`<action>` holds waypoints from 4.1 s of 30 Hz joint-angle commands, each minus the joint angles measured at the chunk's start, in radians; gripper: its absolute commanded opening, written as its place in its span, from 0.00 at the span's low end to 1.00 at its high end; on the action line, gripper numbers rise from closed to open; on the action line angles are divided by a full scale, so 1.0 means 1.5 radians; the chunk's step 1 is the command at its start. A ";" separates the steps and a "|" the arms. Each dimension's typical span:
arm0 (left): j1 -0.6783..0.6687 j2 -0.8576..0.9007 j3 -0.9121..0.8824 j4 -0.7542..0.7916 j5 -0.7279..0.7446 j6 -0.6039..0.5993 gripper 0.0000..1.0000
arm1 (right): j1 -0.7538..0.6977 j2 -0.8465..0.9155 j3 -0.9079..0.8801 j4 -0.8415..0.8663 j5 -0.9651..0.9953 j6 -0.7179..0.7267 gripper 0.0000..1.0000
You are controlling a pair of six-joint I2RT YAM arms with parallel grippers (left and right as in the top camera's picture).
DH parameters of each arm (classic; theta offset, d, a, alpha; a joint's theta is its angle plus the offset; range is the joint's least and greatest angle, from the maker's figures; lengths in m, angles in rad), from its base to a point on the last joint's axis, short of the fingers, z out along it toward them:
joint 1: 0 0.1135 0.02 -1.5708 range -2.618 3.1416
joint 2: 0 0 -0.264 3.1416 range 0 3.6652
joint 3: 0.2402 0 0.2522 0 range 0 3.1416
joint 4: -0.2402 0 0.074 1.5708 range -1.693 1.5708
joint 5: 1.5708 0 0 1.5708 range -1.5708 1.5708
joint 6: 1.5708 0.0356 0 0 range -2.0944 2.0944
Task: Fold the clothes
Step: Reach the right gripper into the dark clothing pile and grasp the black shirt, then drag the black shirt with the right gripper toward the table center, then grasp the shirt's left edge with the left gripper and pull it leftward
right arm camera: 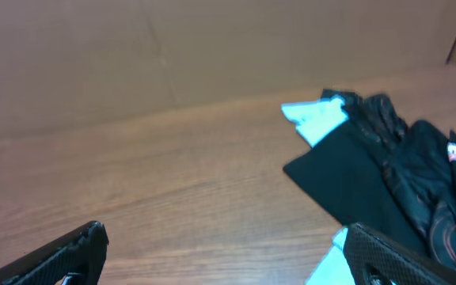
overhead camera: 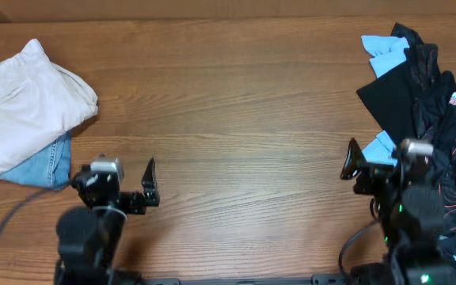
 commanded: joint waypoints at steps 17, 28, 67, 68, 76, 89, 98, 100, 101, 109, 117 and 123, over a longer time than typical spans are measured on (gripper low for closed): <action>0.005 0.319 0.262 -0.202 0.003 0.012 1.00 | -0.101 0.514 0.289 -0.139 0.043 0.038 1.00; 0.005 0.319 0.262 -0.199 0.005 0.011 1.00 | -0.308 0.631 0.265 -0.179 0.045 0.131 0.92; 0.005 0.320 0.261 -0.193 0.005 0.012 1.00 | -0.318 0.680 0.228 -0.145 -0.093 0.161 0.04; 0.005 0.320 0.261 -0.193 0.005 0.012 1.00 | -0.299 0.669 0.238 -0.146 -0.115 0.145 0.04; 0.005 0.325 0.261 -0.193 0.005 0.012 1.00 | -0.053 0.578 0.294 -0.138 -0.139 0.114 0.04; 0.005 0.328 0.261 -0.193 0.005 0.012 1.00 | 0.287 0.641 0.296 0.131 -0.104 0.117 0.04; 0.005 0.328 0.261 -0.193 0.005 0.012 1.00 | 0.315 0.730 0.296 0.222 -0.105 0.094 0.27; 0.005 0.328 0.261 -0.193 0.006 0.012 1.00 | 0.307 0.722 0.300 0.222 -0.094 0.059 0.49; 0.005 0.328 0.261 -0.192 0.011 0.012 1.00 | 0.300 0.713 0.306 0.215 -0.088 0.047 0.56; 0.005 0.351 0.261 -0.141 0.137 0.012 1.00 | 0.200 0.580 0.332 0.092 -0.086 0.036 1.00; -0.059 0.498 0.261 -0.046 0.206 -0.040 1.00 | 0.054 0.436 0.332 -0.114 -0.086 0.038 1.00; -0.194 0.676 0.262 0.124 0.215 -0.153 1.00 | -0.027 0.391 0.332 -0.222 -0.086 0.057 1.00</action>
